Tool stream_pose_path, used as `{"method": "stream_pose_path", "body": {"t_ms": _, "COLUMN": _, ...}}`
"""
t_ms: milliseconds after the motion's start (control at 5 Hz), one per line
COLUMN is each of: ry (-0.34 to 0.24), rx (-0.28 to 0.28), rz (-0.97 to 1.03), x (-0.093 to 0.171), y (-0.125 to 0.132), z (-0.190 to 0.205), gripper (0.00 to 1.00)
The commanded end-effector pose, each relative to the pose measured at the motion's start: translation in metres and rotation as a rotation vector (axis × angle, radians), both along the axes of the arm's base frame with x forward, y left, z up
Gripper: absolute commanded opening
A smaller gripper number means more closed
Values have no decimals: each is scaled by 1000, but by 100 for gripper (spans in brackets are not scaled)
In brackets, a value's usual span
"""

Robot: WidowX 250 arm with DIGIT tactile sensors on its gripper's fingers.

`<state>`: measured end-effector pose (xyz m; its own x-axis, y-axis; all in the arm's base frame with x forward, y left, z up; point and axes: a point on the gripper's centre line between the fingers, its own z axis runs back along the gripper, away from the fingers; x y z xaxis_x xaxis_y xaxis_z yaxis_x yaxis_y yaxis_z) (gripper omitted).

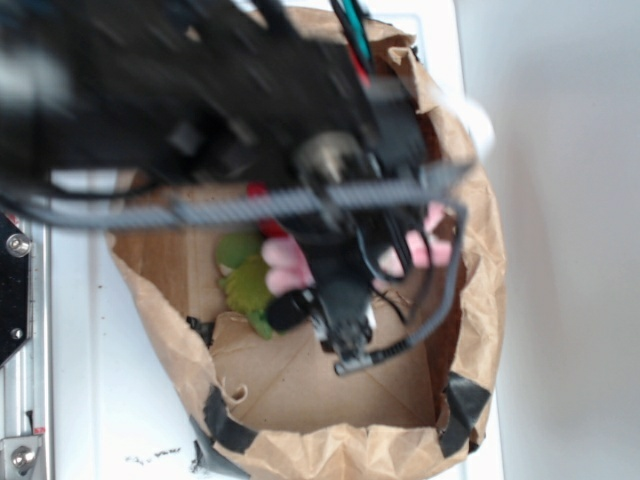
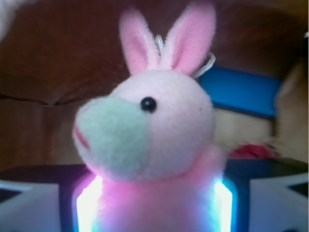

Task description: Grab the pink bunny.

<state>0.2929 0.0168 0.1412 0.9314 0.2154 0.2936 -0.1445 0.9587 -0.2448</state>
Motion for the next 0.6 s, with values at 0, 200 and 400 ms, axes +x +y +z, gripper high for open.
{"method": "stream_pose_path", "body": {"t_ms": 0, "ry": -39, "rx": 92, "rz": -21, "x": -23, "y": 7, "z": 75, "gripper": 0}}
{"method": "stream_pose_path", "body": {"t_ms": 200, "ry": -10, "rx": 172, "rz": -29, "x": -24, "y": -6, "z": 73, "gripper": 0}}
{"method": "stream_pose_path", "body": {"t_ms": 400, "ry": -18, "rx": 190, "rz": -24, "x": -23, "y": -10, "z": 68, "gripper": 0}}
